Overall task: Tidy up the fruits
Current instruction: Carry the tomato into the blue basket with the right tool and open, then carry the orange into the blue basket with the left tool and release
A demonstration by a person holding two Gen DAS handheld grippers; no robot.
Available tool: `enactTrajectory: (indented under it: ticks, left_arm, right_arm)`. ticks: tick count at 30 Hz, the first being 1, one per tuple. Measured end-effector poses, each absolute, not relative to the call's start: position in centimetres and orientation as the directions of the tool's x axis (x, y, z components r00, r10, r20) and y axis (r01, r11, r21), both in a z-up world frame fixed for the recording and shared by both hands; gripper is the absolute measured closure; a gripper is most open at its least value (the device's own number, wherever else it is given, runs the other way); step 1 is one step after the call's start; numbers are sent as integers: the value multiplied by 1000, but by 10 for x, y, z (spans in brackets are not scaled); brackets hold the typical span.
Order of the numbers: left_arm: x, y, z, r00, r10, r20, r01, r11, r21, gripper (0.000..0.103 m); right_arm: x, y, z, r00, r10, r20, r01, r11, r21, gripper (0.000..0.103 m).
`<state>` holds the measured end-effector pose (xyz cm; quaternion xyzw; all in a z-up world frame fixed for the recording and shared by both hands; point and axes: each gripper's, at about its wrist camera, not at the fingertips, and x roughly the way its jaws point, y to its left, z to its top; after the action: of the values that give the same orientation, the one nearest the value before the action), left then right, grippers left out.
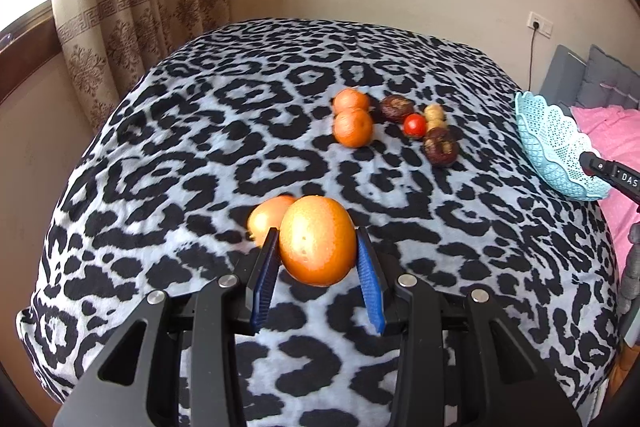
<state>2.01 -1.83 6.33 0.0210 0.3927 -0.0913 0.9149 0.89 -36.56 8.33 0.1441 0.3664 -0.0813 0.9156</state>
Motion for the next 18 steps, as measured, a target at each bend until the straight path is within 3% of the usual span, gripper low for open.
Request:
enactTrajectory:
  ticks: [6, 7, 9, 18]
  left_arm:
    - [20, -41, 70, 678, -169, -715, 227, 974, -16, 65]
    - [21, -45, 71, 680, -173, -713, 234, 972, -13, 65]
    - [21, -51, 74, 683, -179, -709, 245, 970, -9, 65]
    - [24, -95, 90, 676, -243, -695, 332, 943, -7, 65]
  right_arm:
    - [5, -383, 74, 701, -49, -711, 288, 932, 220, 73]
    - [4, -386, 73, 701, -46, -711, 292, 929, 228, 71]
    - [4, -389, 72, 705, -45, -708, 301, 923, 242, 57]
    - [-10, -401, 82, 763, -105, -638, 335, 908, 251, 57]
